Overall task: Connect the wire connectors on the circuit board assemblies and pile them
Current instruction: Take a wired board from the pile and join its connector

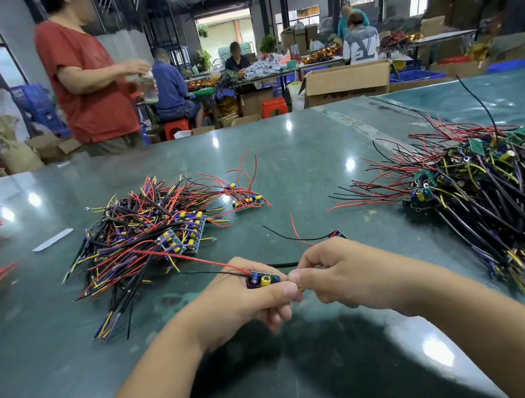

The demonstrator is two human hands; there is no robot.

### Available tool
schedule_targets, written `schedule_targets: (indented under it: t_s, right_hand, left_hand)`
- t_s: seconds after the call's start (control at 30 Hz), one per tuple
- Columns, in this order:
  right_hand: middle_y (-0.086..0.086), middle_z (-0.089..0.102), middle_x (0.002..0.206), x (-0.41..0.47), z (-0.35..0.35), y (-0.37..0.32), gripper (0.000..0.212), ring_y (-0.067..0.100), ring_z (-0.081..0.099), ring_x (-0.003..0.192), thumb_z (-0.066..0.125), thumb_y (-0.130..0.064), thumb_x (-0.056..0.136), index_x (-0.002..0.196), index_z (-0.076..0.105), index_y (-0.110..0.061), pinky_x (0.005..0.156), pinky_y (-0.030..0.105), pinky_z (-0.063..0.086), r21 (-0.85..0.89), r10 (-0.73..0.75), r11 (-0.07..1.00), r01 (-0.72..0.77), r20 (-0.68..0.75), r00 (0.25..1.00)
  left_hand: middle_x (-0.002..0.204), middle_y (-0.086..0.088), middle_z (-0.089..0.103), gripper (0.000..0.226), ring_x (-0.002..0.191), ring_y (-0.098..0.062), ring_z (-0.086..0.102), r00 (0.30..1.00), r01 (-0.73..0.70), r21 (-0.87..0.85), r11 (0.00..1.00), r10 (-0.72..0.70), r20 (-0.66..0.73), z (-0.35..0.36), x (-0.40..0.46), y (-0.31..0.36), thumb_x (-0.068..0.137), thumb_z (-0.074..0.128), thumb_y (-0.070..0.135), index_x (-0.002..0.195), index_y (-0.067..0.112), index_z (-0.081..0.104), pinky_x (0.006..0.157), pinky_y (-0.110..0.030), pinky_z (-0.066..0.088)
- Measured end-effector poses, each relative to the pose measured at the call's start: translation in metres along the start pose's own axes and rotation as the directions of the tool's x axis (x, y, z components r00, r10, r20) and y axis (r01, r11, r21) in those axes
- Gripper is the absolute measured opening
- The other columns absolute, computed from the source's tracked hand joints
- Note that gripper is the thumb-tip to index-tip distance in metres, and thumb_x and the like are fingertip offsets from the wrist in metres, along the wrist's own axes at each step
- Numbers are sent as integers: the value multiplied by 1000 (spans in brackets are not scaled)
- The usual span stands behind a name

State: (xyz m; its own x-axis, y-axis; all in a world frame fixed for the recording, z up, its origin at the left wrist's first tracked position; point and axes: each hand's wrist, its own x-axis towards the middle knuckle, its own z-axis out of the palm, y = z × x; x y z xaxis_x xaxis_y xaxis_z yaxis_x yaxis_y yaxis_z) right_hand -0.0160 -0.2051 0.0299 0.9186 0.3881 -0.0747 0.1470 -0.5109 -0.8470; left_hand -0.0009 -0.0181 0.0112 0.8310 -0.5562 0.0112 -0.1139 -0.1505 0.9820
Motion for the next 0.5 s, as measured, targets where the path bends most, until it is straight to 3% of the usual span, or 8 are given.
schedule_targets:
  t_s: [0.1, 0.2, 0.27, 0.33, 0.43, 0.5]
  right_hand:
    - [-13, 44, 47, -1, -2, -3, 27, 10, 30, 44, 54, -34, 94, 71, 55, -21, 42, 20, 26, 148, -16, 989, 5, 75, 997]
    - [-12, 43, 47, -4, -6, 1, 23, 10, 31, 45, 55, -35, 93, 76, 55, -19, 43, 21, 26, 113, 10, 993, -14, 32, 999]
    - [-8, 42, 47, -6, -17, 6, 23, 9, 29, 42, 57, -33, 93, 78, 59, -15, 40, 19, 23, 169, 92, 982, -87, -24, 995]
    - [-5, 39, 46, -9, -33, 9, 26, 8, 24, 41, 57, -29, 93, 77, 61, -8, 38, 18, 18, 340, 166, 932, -122, -102, 981]
    - [-3, 40, 47, -9, -63, 12, 23, 5, 22, 35, 56, -24, 91, 80, 59, -4, 35, 15, 18, 621, 183, 783, 25, -269, 946]
    - [-2, 45, 49, -11, -85, 17, 21, 3, 29, 32, 54, -21, 92, 81, 58, -4, 33, 14, 26, 675, 207, 718, 167, -437, 875]
  left_hand:
    - [64, -5, 65, 15, 54, -10, 60, 998, 29, -174, 984, -18, 64, -2, -2, -2, 73, 72, 25, 76, 11, 75, 49, -20, 47]
    - [82, -11, 72, 33, 72, -20, 70, 997, 49, -214, 976, -35, 72, 0, 1, -4, 68, 78, 38, 89, 12, 76, 61, -25, 54]
    - [97, -13, 73, 59, 84, -26, 72, 999, 37, -260, 965, -43, -15, 4, 6, -4, 54, 86, 52, 97, 14, 74, 66, -26, 57]
    - [102, -11, 73, 69, 89, -26, 71, 986, -28, -264, 964, -17, -167, 3, 9, -3, 48, 84, 59, 100, 17, 71, 68, -26, 57]
    - [100, -10, 73, 48, 84, -22, 72, 943, -126, -265, 956, 32, -331, -3, 9, 1, 72, 73, 47, 107, 16, 65, 67, -24, 55]
    - [98, -11, 74, 42, 79, -20, 71, 929, -155, -253, 955, 53, -367, -6, 8, 1, 75, 72, 41, 107, 15, 66, 66, -24, 55]
